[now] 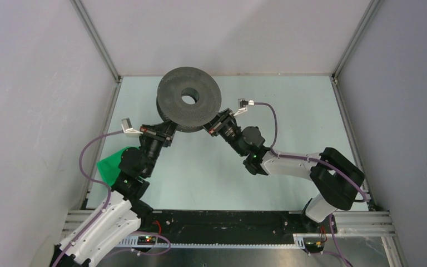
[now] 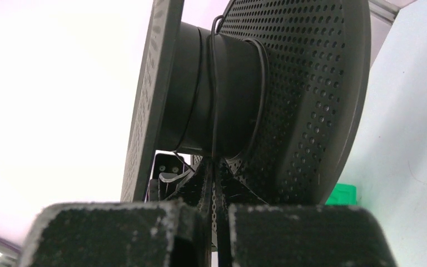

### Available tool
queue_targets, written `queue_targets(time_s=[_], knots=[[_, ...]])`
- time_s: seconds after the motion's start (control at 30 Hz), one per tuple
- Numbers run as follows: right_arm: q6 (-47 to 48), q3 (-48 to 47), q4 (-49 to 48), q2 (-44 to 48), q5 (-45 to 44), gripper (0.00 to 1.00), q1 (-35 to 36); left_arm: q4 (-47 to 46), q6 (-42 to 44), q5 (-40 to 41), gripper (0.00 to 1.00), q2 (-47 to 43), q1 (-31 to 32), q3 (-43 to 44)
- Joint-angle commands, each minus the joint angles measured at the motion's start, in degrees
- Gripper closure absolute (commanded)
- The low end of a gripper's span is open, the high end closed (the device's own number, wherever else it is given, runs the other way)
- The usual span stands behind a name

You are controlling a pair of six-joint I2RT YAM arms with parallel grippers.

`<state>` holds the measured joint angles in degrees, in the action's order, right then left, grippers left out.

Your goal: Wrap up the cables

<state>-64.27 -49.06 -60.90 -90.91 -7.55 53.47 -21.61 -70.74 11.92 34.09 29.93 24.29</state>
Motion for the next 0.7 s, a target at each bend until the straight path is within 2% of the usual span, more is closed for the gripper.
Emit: queue_targets(time_s=[0.0,0.1,0.47,0.57,0.67], knots=[[1.94,-2.98,3.87,-1.17,-4.85,1.0,1.02,-11.09,-2.95,-6.33,1.0,-2.03,1.09,1.48],[2.51,-4.15,8.9,-1.24,-7.26,1.0,1.65,-11.1,-2.45,-6.19,1.0,-1.93,1.09,1.33],[4.19,-5.96,14.98,-2.25,-10.28,1.0,2.88,-11.62,-2.7,-5.25,1.0,-2.27,1.11,0.75],[4.68,-5.95,17.73,-1.37,-11.03,0.91,3.17,-11.61,-2.65,-4.86,1.0,-2.71,1.09,0.33],[5.12,-5.96,19.36,-0.32,-11.12,0.87,3.18,-11.62,-2.58,-4.4,1.0,-3.06,1.05,0.01]])
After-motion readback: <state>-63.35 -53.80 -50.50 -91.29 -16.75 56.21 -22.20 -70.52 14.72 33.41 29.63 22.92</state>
